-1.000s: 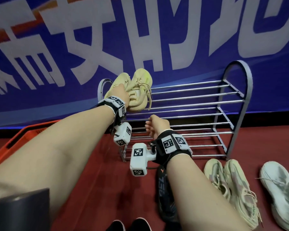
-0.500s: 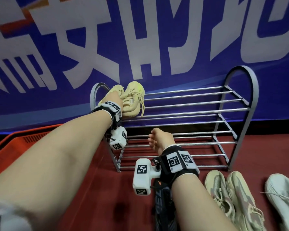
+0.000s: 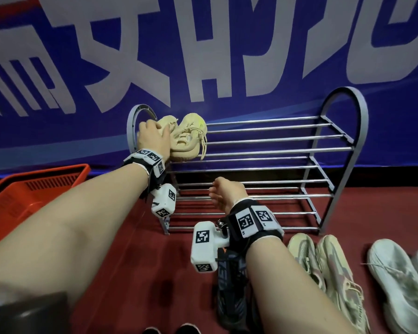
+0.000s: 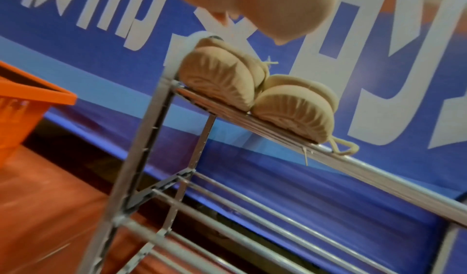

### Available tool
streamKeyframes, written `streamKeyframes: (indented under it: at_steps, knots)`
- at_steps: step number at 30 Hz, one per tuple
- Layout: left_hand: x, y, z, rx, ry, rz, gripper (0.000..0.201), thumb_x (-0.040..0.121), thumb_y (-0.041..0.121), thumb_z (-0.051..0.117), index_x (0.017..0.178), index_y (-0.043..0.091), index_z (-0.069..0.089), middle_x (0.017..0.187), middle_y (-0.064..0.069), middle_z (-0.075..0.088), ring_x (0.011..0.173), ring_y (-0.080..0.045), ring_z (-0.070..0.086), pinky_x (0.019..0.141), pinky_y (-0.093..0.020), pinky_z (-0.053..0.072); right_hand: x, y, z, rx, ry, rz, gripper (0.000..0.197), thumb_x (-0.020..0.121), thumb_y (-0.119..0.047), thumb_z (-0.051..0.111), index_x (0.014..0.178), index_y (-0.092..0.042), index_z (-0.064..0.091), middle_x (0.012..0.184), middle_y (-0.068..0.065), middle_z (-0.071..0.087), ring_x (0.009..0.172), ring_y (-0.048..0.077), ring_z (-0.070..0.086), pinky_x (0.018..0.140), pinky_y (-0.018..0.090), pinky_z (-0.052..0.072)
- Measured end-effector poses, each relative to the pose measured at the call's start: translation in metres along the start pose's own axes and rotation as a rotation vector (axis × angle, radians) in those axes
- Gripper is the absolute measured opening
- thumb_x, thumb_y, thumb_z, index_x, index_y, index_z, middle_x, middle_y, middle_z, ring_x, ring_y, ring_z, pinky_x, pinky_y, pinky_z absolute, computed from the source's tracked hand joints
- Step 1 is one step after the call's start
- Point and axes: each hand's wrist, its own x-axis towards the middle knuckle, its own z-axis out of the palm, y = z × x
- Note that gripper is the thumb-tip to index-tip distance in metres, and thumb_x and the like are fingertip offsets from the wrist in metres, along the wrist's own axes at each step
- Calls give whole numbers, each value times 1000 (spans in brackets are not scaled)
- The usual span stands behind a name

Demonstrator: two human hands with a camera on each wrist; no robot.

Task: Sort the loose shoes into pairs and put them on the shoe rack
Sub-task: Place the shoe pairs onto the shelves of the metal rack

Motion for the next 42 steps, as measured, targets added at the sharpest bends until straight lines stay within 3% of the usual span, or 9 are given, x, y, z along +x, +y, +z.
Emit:
streamKeyframes:
  at_steps: [7, 16, 21, 25, 31, 36, 38, 40, 42]
  knots:
    - [-67, -40, -31, 30, 170, -52, 26, 83, 17, 53, 107, 8, 51, 124, -17, 44, 117, -35, 41, 95, -44, 38, -38, 5, 10, -128, -97, -15, 21, 91, -3, 44, 71, -7, 48, 60, 7, 51, 41, 13, 44, 40, 17, 35]
    - [-198, -89, -43, -14, -235, -187, 26, 82, 15, 61, 106, 7, 56, 117, -18, 53, 112, -37, 50, 96, -38, 36, -82, 47, -23, -377, 22, -84, 28, 86, -10, 46, 59, -6, 53, 32, 1, 51, 46, 21, 47, 52, 24, 39]
    - [-266, -102, -58, 42, -417, -262, 28, 84, 21, 61, 109, 11, 55, 118, -14, 53, 110, -35, 53, 95, -38, 40, -108, 81, -31, -629, 37, -86, 24, 82, -12, 49, 62, -5, 59, 55, 10, 58, 48, 23, 52, 56, 32, 44]
    - [-298, -117, -73, 111, -526, -305, 35, 82, 27, 64, 111, 11, 53, 121, -13, 51, 108, -35, 55, 94, -39, 43, -113, 94, -28, -667, 7, -66, 27, 84, -11, 46, 59, -7, 56, 56, 9, 55, 43, 20, 48, 48, 26, 40]
    - [-349, -154, -94, 325, -850, -559, 70, 69, 52, 73, 120, 7, 54, 119, -14, 60, 108, -34, 60, 90, -35, 48, -116, 98, -14, -748, -1, -83, 28, 84, -10, 46, 60, -6, 60, 48, 6, 60, 48, 20, 54, 49, 26, 41]
    - [-403, -186, -88, 589, -1189, -659, 135, 14, 78, 71, 135, 21, 48, 135, -6, 54, 123, -27, 52, 102, -40, 44, -114, 106, -6, -770, -6, -57, 28, 84, -12, 46, 60, -8, 61, 35, 0, 57, 50, 18, 58, 52, 26, 44]
    - [-415, -180, -95, 660, -1252, -635, 129, 28, 78, 74, 139, 19, 44, 143, -8, 47, 131, -28, 45, 105, -41, 40, -112, 108, -2, -778, -8, -68, 28, 83, -12, 47, 60, -9, 62, 38, 0, 59, 50, 17, 60, 54, 27, 45]
    - [-425, -175, -99, 584, -1258, -608, 94, 61, 64, 75, 135, 11, 49, 141, -13, 49, 130, -30, 46, 104, -41, 41, -113, 109, 3, -787, -28, -79, 28, 83, -13, 47, 61, -9, 64, 44, 2, 63, 49, 17, 61, 55, 28, 47]
    - [-430, -175, -97, 635, -1261, -586, 97, 54, 71, 75, 130, 13, 53, 134, -11, 55, 124, -30, 52, 102, -43, 44, -117, 109, 8, -788, -49, -91, 27, 84, -12, 46, 63, -8, 63, 43, 2, 62, 44, 16, 59, 54, 27, 46]
